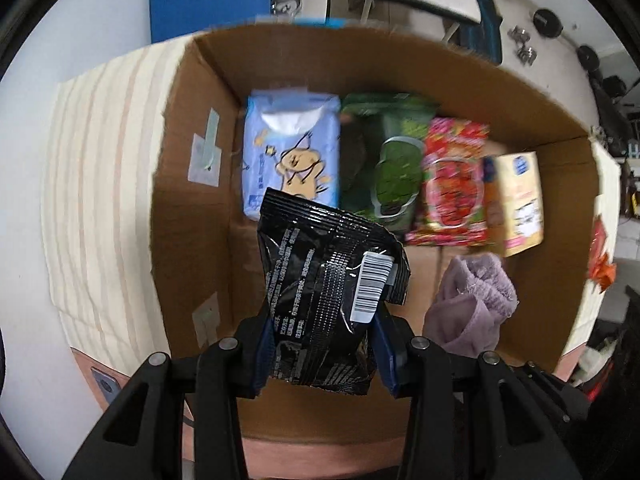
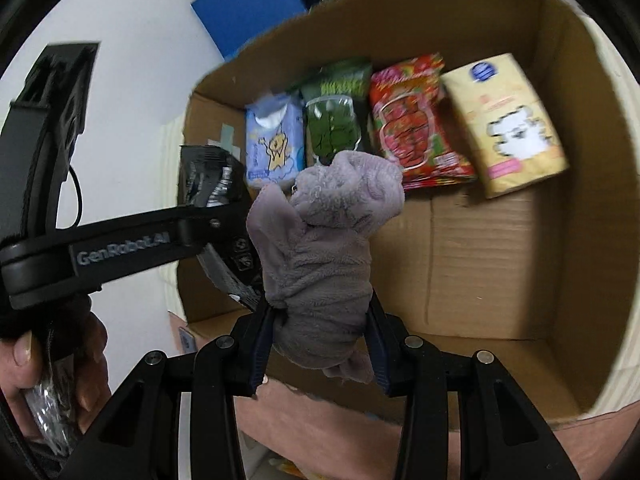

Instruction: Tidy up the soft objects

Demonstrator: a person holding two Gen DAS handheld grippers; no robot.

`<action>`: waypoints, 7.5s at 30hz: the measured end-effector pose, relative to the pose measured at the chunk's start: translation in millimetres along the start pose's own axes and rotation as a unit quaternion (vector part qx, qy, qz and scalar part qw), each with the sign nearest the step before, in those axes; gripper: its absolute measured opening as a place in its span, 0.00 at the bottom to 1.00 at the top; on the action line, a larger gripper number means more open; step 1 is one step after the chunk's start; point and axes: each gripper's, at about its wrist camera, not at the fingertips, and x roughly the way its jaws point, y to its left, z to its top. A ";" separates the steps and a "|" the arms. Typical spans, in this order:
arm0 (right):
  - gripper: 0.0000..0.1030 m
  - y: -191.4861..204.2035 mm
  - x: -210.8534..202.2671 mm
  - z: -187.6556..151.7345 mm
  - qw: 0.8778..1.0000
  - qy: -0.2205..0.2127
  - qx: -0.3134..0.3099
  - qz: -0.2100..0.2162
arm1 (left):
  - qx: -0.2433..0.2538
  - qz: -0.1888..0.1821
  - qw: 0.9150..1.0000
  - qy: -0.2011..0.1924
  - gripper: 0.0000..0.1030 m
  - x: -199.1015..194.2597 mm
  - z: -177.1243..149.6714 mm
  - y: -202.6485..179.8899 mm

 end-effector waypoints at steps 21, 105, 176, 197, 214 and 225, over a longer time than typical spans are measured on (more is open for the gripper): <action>0.80 -2.0 18.5 -5.7 0.995 0.021 -0.028 -0.096 | -0.003 -0.012 1.000 -0.018 0.48 -11.9 -57.1 9.1; 0.31 -550.9 -223.8 -21.5 0.963 0.003 0.193 -0.190 | 0.255 0.057 0.965 0.031 0.84 135.2 -4.2 -569.2; 0.28 -68.8 -85.5 -40.1 0.987 -0.066 -0.007 -0.148 | 0.077 -0.036 0.996 -0.033 0.27 -13.7 -20.7 -103.6; 0.84 -69.5 -70.0 -23.6 0.978 -0.041 0.012 -0.203 | 0.063 -0.040 0.997 -0.017 0.97 -14.6 -21.2 -98.5; 1.00 -67.6 -89.6 -32.1 0.972 -0.069 0.011 -0.222 | 0.013 0.003 0.991 -0.135 0.99 -45.6 -83.3 -58.9; 1.00 -55.0 -121.1 -53.3 0.967 -0.109 -0.008 -0.232 | 0.000 0.012 0.980 -0.199 0.99 -89.7 -125.9 -56.2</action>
